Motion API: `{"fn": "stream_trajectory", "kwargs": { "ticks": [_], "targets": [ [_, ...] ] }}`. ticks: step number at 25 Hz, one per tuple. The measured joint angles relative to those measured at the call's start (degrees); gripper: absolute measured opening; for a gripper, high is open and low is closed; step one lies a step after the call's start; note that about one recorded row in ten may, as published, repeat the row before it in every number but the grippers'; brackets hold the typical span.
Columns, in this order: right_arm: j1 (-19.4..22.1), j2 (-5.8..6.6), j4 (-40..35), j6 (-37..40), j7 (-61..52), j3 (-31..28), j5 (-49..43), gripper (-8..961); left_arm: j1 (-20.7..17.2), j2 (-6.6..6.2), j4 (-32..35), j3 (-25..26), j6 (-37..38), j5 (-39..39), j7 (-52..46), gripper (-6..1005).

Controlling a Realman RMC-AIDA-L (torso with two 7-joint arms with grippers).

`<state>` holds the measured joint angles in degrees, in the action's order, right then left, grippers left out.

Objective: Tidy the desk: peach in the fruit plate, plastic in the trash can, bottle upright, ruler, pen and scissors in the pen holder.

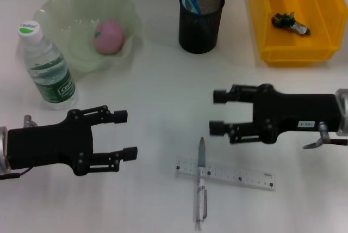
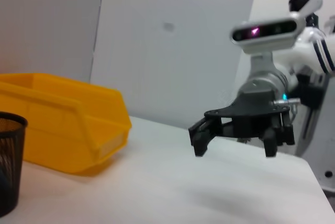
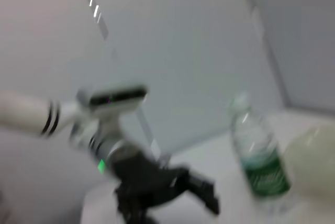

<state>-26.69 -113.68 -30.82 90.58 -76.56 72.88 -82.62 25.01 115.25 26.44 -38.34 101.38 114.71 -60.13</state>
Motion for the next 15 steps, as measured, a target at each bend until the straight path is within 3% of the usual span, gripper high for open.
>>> {"fn": "stream_trajectory", "kwargs": {
  "ticks": [3, 6, 7, 8, 9, 11, 15],
  "targets": [
    [-0.90, -0.48, -6.52, -0.43, -7.25, -0.03, -8.05, 791, 0.38, 0.01, 0.35, -0.57, -0.23, 1.11, 0.42, 803],
    [-3.14, -2.05, -14.88, -0.07, -17.00, 0.05, -20.20, 791, 0.65, 0.11, 0.35, -0.65, -0.72, 1.62, 0.90, 803],
    [-3.14, -2.05, -14.88, -0.07, -17.00, 0.05, -20.20, 791, 0.65, 0.11, 0.35, -0.65, -0.72, 1.62, 0.90, 803],
    [-4.12, -3.39, -19.30, 0.37, -20.55, 0.32, -26.43, 791, 0.69, 0.14, 0.35, -0.65, -0.81, 1.64, 1.19, 803],
    [-4.12, -3.39, -19.30, 0.37, -20.55, 0.32, -26.43, 791, 0.69, 0.14, 0.35, -0.65, -0.81, 1.64, 1.19, 803],
    [-5.02, -5.21, -25.46, 1.39, -24.01, 0.94, -33.78, 791, 0.75, 0.21, 0.34, -0.64, -0.84, 1.66, 1.35, 803],
    [-6.62, -5.48, -27.95, 1.69, -26.93, 3.54, -36.68, 791, 0.85, 0.24, 0.32, -0.63, -0.91, 1.66, 1.35, 803]
  ]
}}
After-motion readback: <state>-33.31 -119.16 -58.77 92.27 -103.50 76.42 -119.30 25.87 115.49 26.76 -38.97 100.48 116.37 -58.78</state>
